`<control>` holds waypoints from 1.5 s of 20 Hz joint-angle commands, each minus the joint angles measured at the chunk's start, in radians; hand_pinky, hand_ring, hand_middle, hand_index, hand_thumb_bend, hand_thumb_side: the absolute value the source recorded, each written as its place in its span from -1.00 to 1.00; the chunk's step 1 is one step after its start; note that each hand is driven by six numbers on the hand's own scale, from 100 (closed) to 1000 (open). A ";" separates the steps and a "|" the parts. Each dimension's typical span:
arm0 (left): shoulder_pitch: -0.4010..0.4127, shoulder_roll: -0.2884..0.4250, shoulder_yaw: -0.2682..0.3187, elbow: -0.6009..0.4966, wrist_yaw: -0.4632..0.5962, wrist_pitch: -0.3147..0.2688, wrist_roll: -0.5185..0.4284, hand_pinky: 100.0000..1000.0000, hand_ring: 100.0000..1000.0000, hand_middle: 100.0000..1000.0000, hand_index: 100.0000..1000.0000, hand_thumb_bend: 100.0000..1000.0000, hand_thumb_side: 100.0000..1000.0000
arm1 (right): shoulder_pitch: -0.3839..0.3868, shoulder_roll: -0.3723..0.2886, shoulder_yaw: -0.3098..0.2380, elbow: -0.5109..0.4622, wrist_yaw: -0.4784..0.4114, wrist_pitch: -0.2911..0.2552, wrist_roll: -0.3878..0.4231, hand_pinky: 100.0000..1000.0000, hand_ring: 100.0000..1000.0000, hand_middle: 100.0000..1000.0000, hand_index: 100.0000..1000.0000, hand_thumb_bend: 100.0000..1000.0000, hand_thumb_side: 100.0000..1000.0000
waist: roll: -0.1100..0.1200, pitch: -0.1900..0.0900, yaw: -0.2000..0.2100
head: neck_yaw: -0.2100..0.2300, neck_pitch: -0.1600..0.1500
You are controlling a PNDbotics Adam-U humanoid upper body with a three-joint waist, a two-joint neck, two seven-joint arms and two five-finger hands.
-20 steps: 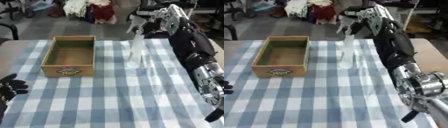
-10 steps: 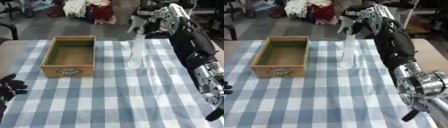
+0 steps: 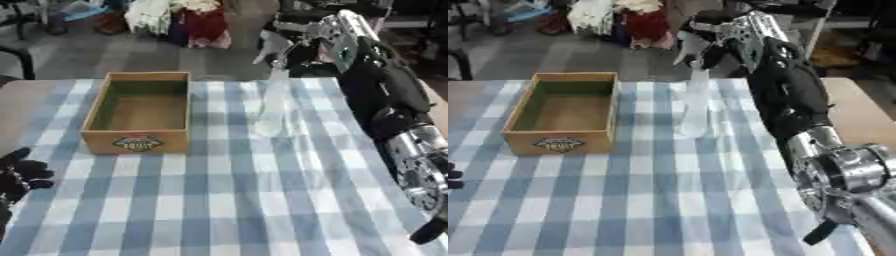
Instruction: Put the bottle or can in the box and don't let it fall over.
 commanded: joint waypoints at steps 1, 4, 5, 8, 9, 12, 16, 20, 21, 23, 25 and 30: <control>-0.012 0.021 0.008 -0.016 0.005 -0.001 0.004 0.32 0.33 0.24 0.75 -0.81 1.00 | -0.030 -0.034 0.004 -0.027 -0.022 -0.006 -0.034 -1.00 -1.00 -1.00 -1.00 -1.00 -1.00 | 0.001 -0.013 0.001 | -0.003 -0.006; -0.012 0.022 0.009 -0.016 0.006 0.000 0.005 0.32 0.33 0.24 0.75 -0.81 1.00 | -0.039 -0.038 0.007 -0.037 -0.036 -0.012 -0.052 -1.00 -1.00 -1.00 -1.00 -1.00 -1.00 | -0.001 -0.014 0.002 | -0.004 -0.006; -0.012 0.023 0.009 -0.016 0.006 0.000 0.005 0.32 0.33 0.24 0.75 -0.81 1.00 | -0.044 -0.039 0.008 -0.042 -0.041 -0.014 -0.058 -1.00 -1.00 -1.00 -1.00 -1.00 -1.00 | -0.002 -0.015 0.002 | -0.004 -0.006; -0.012 0.024 0.009 -0.016 0.006 0.000 0.006 0.32 0.32 0.24 0.75 -0.81 1.00 | -0.059 -0.037 0.009 -0.051 -0.057 -0.018 -0.071 -1.00 -1.00 -1.00 -1.00 -1.00 -1.00 | -0.005 -0.017 0.005 | -0.006 -0.006; -0.013 0.025 0.008 -0.016 0.006 0.000 0.005 0.32 0.32 0.24 0.75 -0.81 1.00 | -0.067 -0.033 0.010 -0.054 -0.065 -0.020 -0.073 -1.00 -1.00 -1.00 -1.00 -1.00 -1.00 | -0.006 -0.018 0.007 | -0.008 -0.005; -0.015 0.027 0.004 -0.016 0.009 0.001 0.002 0.32 0.32 0.24 0.75 -0.81 1.00 | -0.091 -0.014 0.019 -0.069 -0.093 -0.031 -0.076 -1.00 -1.00 -1.00 -1.00 -1.00 -1.00 | -0.008 -0.022 0.017 | -0.018 -0.005; -0.026 0.027 -0.009 -0.015 0.018 0.003 -0.007 0.32 0.33 0.24 0.75 -0.81 1.00 | -0.118 0.033 0.039 -0.096 -0.133 -0.063 -0.075 -1.00 -1.00 -1.00 -1.00 -1.00 -1.00 | -0.010 -0.026 0.043 | -0.042 -0.008; -0.043 0.023 -0.030 -0.009 0.030 0.009 -0.025 0.32 0.33 0.24 0.75 -0.81 1.00 | -0.129 0.088 0.062 -0.118 -0.166 -0.088 -0.067 -1.00 -1.00 -1.00 -1.00 -1.00 -1.00 | -0.012 -0.029 0.078 | -0.070 -0.012; -0.049 0.021 -0.037 -0.007 0.033 0.011 -0.032 0.32 0.33 0.24 0.75 -0.81 1.00 | -0.130 0.101 0.066 -0.120 -0.173 -0.097 -0.063 -1.00 -1.00 -1.00 -1.00 -1.00 -1.00 | -0.013 -0.029 0.087 | -0.079 -0.013; -0.062 0.018 -0.053 -0.003 0.040 0.014 -0.047 0.32 0.33 0.24 0.75 -0.80 1.00 | -0.129 0.119 0.074 -0.119 -0.172 -0.103 -0.054 -1.00 -1.00 -1.00 -1.00 -1.00 -1.00 | -0.016 -0.029 0.105 | -0.097 -0.017; -0.072 0.014 -0.067 -0.002 0.045 0.016 -0.062 0.32 0.33 0.24 0.75 -0.81 1.00 | -0.123 0.135 0.081 -0.113 -0.160 -0.107 -0.046 -1.00 -1.00 -1.00 -0.99 -1.00 -1.00 | -0.018 -0.029 0.119 | -0.108 -0.023; -0.085 0.010 -0.082 -0.001 0.046 0.018 -0.085 0.32 0.33 0.24 0.75 -0.81 1.00 | -0.103 0.143 0.098 -0.094 -0.033 -0.134 -0.027 0.71 0.66 0.54 0.81 -0.96 -1.00 | -0.025 -0.025 0.132 | -0.106 -0.022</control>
